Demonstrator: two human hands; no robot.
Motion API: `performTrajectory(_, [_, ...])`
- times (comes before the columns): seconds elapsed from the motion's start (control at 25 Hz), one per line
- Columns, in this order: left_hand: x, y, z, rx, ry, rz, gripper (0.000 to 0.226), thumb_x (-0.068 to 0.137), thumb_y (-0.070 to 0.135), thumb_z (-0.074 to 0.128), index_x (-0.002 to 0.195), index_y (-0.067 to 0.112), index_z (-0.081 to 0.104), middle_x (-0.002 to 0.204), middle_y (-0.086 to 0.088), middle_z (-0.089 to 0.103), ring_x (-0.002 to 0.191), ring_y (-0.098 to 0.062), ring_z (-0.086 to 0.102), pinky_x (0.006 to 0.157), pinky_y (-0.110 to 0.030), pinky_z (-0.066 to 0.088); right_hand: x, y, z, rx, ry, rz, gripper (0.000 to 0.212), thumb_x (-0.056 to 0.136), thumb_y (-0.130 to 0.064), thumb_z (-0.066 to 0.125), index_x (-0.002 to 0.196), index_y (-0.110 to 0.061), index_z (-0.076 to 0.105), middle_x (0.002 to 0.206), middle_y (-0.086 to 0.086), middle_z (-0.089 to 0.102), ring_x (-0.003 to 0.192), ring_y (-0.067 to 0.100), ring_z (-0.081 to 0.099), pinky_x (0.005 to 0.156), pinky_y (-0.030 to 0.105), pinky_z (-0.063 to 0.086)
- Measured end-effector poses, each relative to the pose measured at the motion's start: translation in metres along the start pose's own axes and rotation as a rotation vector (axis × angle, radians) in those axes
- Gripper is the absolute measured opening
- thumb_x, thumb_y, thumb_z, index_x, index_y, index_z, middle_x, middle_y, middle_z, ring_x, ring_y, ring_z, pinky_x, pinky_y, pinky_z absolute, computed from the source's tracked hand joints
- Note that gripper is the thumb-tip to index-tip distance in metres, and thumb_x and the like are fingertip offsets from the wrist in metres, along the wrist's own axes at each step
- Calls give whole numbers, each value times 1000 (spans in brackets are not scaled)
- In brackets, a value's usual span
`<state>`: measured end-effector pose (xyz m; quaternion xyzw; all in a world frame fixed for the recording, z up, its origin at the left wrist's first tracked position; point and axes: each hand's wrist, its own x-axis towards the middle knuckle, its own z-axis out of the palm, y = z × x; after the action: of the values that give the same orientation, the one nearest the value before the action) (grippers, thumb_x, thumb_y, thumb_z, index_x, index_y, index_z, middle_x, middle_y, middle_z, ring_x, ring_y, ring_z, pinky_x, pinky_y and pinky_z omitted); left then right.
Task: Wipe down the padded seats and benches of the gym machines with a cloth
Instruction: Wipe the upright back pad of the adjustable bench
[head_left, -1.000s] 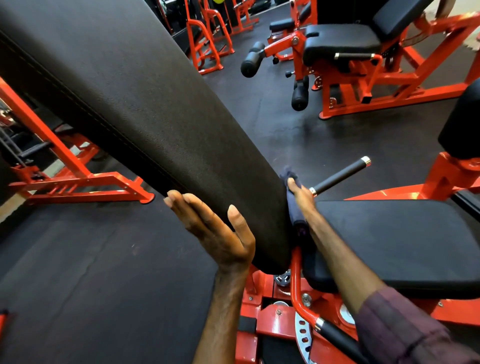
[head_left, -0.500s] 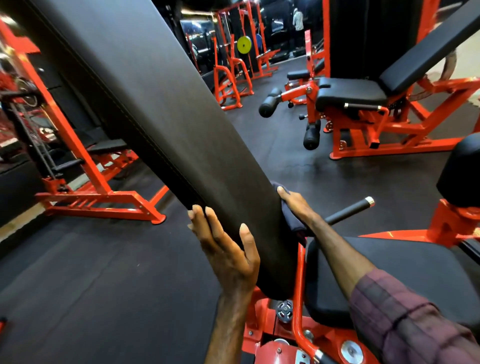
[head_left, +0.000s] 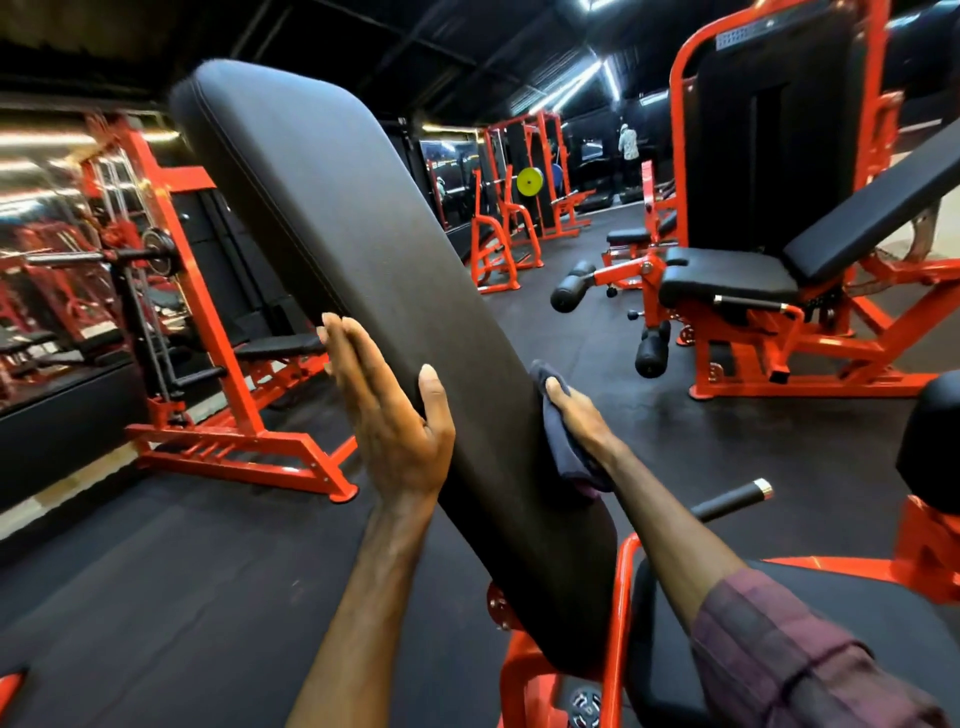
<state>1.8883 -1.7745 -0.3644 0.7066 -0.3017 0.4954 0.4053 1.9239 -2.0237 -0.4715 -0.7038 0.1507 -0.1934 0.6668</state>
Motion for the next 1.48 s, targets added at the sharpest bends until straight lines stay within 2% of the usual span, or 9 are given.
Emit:
performTrajectory(0.2, [47,-7,-9,29,42,63,86,100,16,63,164,-7,10,174,-25,6,163,-38,2,129,-60,16,-12,17,-10,-124,-59,135,54,109,-49,47,145,-11,61,141,7,63,131,24,57,110,33,41])
performTrajectory(0.4, [115,-12,-12,29,137,42,87,99,20,60,165,-4,9,174,-22,7,163,-34,5,130,-56,13,31,-37,4,33,-66,-19,51,107,-50,51,142,-15,64,136,4,67,128,20,61,119,39,41])
performTrajectory(0.6, [162,-20,-15,43,209,46,81,99,19,56,166,0,14,175,-19,11,163,-32,8,129,-57,16,45,-7,-4,-150,-186,30,75,93,-77,54,144,-23,64,143,-3,63,141,17,51,125,39,31])
performTrajectory(0.76, [165,-25,-10,69,223,92,77,101,12,53,165,-3,13,174,-23,8,163,-34,6,130,-57,14,61,-67,17,56,-81,-22,46,109,-42,52,138,-8,65,133,5,69,127,20,62,110,31,42])
performTrajectory(0.96, [167,-22,-12,160,230,102,79,97,12,55,165,0,17,173,-21,16,162,-34,13,128,-55,21,56,-98,24,-112,-164,44,52,110,-46,49,145,-9,61,144,10,61,140,27,52,112,35,37])
performTrajectory(1.12, [191,-14,-24,268,294,2,89,87,29,62,165,5,24,145,-19,42,132,-33,41,111,-42,43,77,-162,46,70,-142,-76,53,109,-48,48,142,-9,63,143,4,64,130,20,59,115,35,39])
performTrajectory(1.28, [200,-15,-24,243,421,-9,82,89,33,65,161,7,36,139,-16,47,128,-27,44,106,-22,29,79,-144,41,-24,-177,35,66,104,-60,51,145,-9,61,146,9,62,136,26,56,122,45,35])
performTrajectory(1.4, [204,-22,-19,164,355,37,85,92,26,61,165,2,23,165,-21,30,156,-30,28,129,-41,23,83,-165,43,14,-225,25,51,109,-50,48,138,-12,63,137,3,66,121,19,62,109,35,38])
performTrajectory(1.48, [206,-25,-19,142,272,32,86,95,24,56,167,2,13,174,-19,14,163,-29,12,130,-52,17,91,-193,57,116,-174,-77,44,110,-44,49,133,-10,64,128,0,68,119,16,63,101,29,38])
